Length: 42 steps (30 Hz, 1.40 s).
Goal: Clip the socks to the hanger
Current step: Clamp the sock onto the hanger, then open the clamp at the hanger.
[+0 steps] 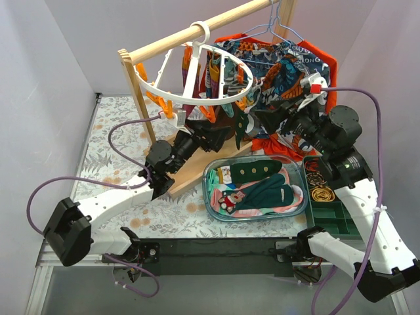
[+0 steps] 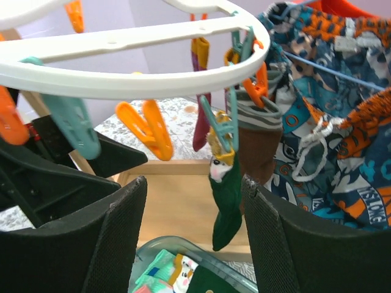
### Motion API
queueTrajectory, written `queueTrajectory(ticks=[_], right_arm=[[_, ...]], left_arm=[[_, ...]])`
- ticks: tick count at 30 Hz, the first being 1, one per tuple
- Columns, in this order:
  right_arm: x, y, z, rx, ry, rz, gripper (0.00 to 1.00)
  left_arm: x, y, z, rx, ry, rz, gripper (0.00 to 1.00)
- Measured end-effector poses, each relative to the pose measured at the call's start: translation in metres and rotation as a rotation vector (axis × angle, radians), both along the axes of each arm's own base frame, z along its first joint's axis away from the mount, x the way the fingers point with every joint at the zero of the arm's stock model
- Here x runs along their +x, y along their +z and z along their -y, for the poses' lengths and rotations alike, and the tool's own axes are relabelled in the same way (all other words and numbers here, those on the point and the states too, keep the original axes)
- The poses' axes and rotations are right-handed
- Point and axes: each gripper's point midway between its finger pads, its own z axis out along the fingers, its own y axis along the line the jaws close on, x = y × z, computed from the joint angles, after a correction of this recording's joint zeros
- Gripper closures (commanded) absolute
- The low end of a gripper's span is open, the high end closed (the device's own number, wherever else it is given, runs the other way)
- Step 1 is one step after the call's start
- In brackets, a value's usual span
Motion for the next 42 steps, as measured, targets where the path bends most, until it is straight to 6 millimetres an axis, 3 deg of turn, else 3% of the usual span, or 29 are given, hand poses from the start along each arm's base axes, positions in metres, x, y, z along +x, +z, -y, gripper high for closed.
queueTrajectory(ticks=[5, 8, 13, 17, 21, 30, 42], right_arm=[[-0.008, 0.022, -0.011, -0.024, 0.087, 0.035, 0.25], [-0.003, 0.029, -0.021, -0.055, 0.123, 0.045, 0.23], [0.0, 0.007, -0.044, -0.14, 0.131, 0.021, 0.19], [0.0, -0.005, -0.058, -0.204, 0.096, 0.023, 0.19], [0.002, -0.003, -0.058, -0.227, 0.018, 0.048, 0.19], [0.012, 0.01, -0.052, -0.217, -0.098, 0.088, 0.21], [0.014, 0.011, -0.074, -0.2, -0.088, 0.092, 0.23]], left_arm=[[-0.007, -0.014, -0.014, 0.068, 0.035, -0.106, 0.21], [-0.008, -0.035, -0.018, 0.139, 0.052, -0.2, 0.2], [-0.013, -0.084, -0.031, 0.279, 0.09, -0.356, 0.19], [-0.019, -0.108, -0.045, 0.36, 0.126, -0.432, 0.19], [-0.028, -0.129, -0.064, 0.418, 0.168, -0.467, 0.16], [-0.041, -0.195, -0.103, 0.586, 0.267, -0.541, 0.02], [-0.04, -0.201, -0.109, 0.603, 0.292, -0.553, 0.02]])
